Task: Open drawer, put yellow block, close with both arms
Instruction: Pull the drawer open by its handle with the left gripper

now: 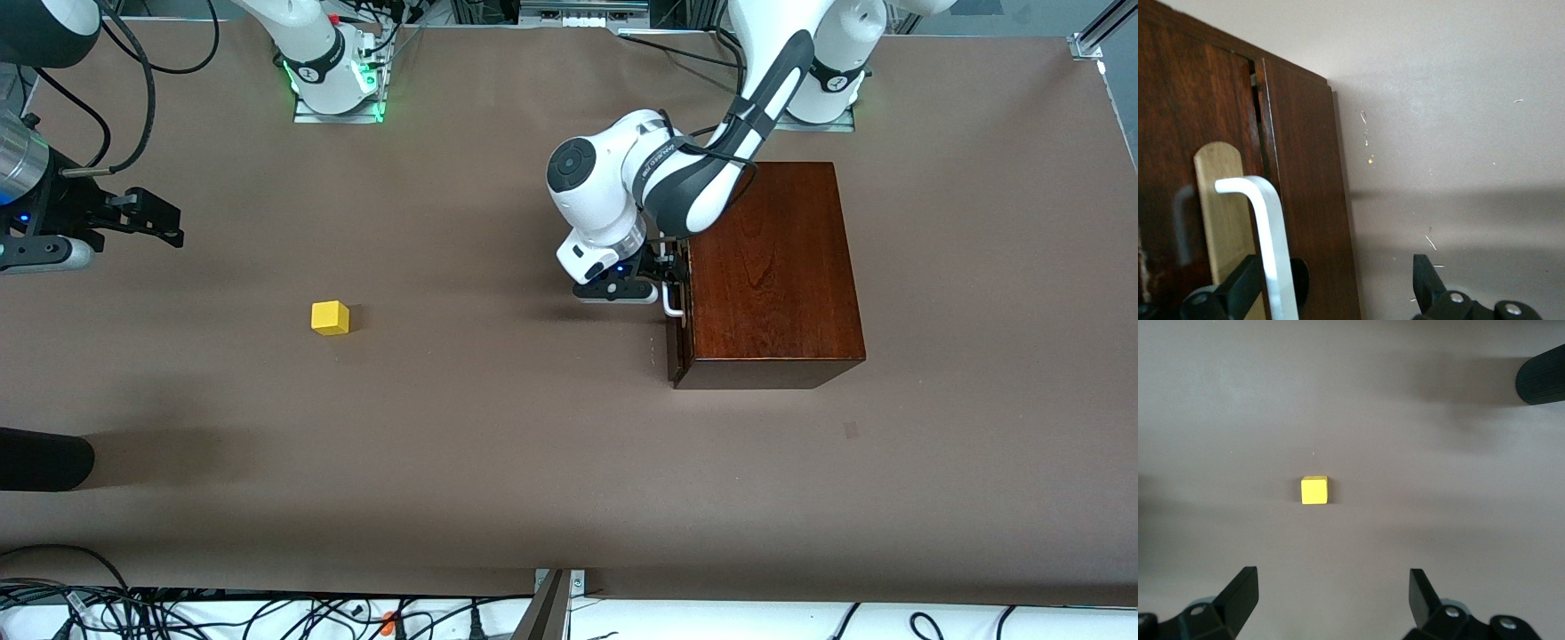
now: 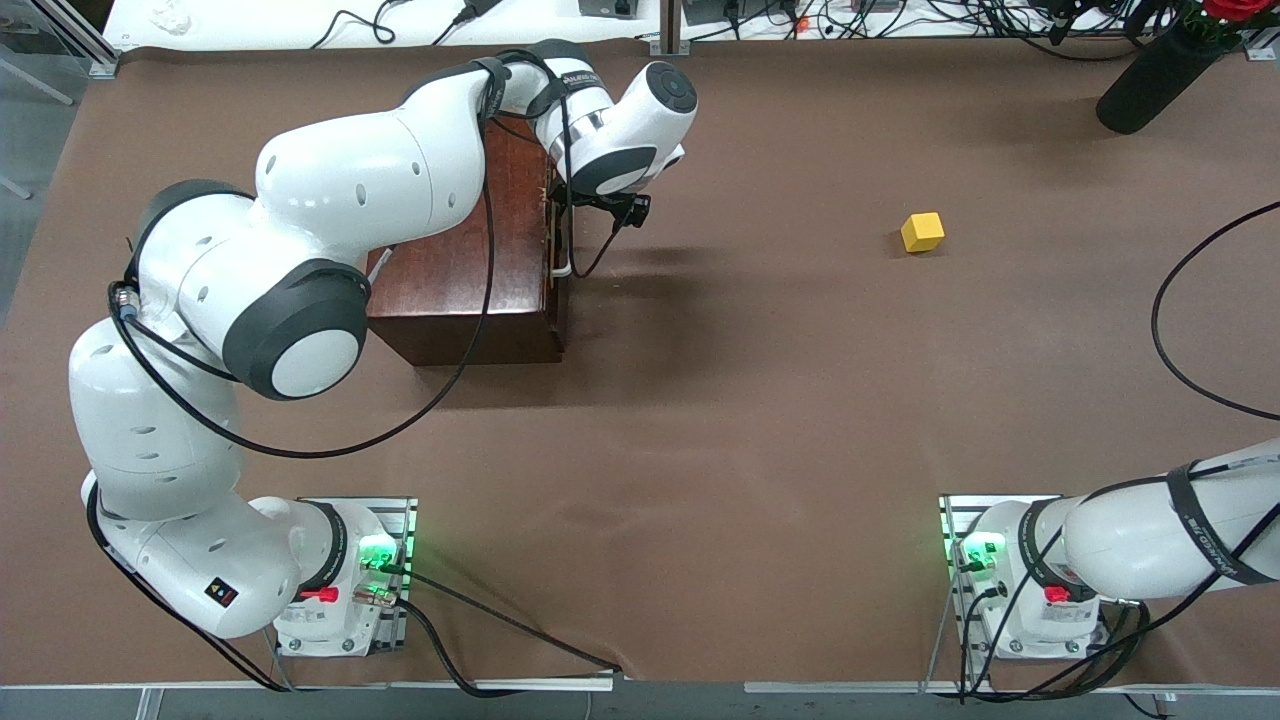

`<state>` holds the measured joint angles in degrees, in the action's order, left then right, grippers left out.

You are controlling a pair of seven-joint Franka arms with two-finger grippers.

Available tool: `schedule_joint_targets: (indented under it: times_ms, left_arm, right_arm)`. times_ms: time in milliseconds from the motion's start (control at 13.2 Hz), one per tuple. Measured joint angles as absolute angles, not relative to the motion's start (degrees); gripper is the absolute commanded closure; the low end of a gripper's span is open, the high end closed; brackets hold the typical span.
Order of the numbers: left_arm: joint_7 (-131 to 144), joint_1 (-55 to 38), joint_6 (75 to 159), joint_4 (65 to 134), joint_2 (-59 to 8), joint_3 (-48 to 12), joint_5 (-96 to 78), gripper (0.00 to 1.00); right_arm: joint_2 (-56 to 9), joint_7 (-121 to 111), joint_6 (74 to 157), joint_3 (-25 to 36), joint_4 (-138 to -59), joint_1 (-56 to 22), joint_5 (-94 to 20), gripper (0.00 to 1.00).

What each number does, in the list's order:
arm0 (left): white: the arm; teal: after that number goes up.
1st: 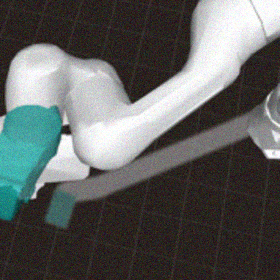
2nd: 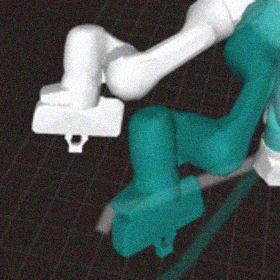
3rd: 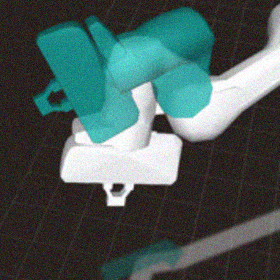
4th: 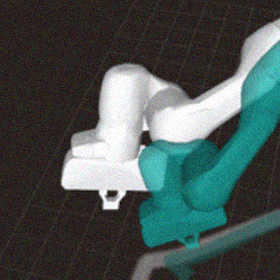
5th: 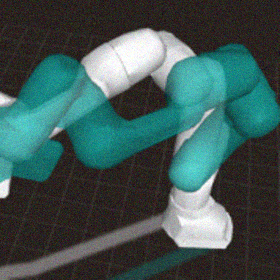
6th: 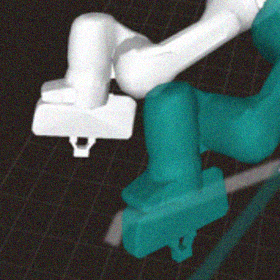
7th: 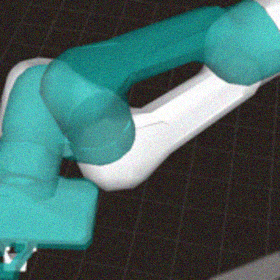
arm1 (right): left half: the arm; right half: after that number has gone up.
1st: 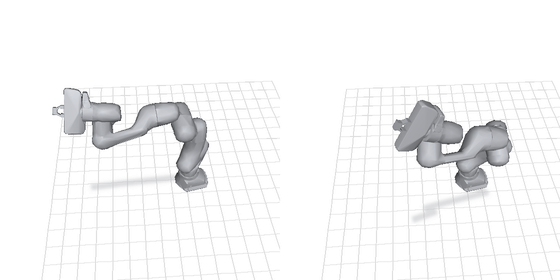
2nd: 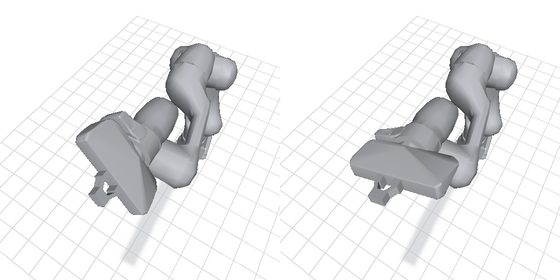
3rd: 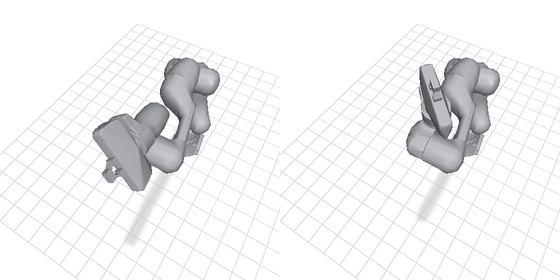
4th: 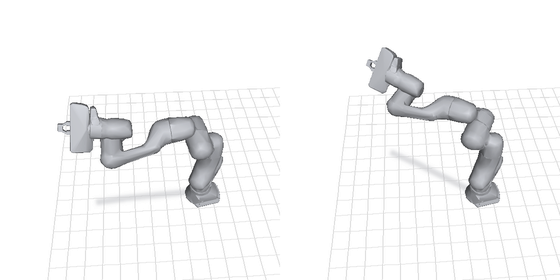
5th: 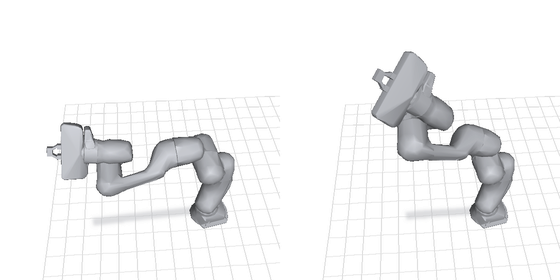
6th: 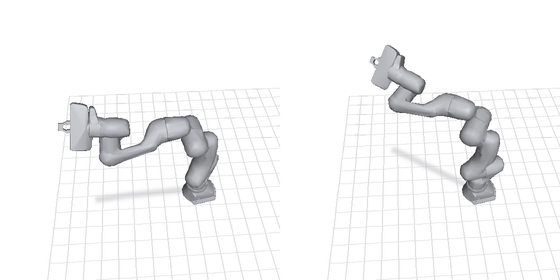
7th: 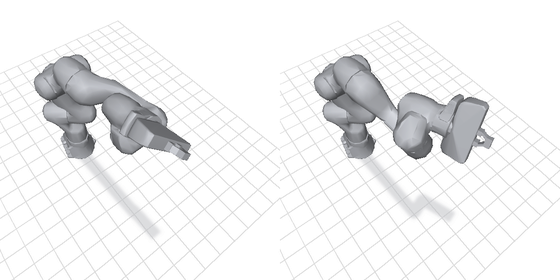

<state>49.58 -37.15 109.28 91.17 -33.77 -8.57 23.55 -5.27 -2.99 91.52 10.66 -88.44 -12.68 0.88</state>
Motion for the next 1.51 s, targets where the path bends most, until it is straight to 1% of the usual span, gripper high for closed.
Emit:
schedule_joint_targets:
  times_ms: [379, 833, 1287, 1514]
  left_arm:
    - [52.7, -38.5, 106.8, 91.3, -34.5, -8.8, 23.6, 0.00]
    - [53.0, -38.4, 107.0, 91.3, -34.5, -9.0, 22.9, 0.00]
    - [53.0, -38.1, 112.2, 90.8, -34.1, -8.2, 15.4, 0.00]
    - [53.0, -38.5, 113.9, 90.8, -34.2, -8.3, 14.6, 0.00]
  right_arm:
    - [-5.3, -3.0, 91.5, 10.7, -88.4, -12.7, 0.9, 0.00]
    - [-5.3, -3.0, 91.5, 10.7, -88.4, -12.7, 0.9, 0.00]
    - [-5.3, -3.0, 91.5, 10.7, -88.4, -12.7, 0.9, 0.00]
    - [-5.3, -3.0, 91.5, 10.7, -88.4, -12.7, 0.9, 0.00]
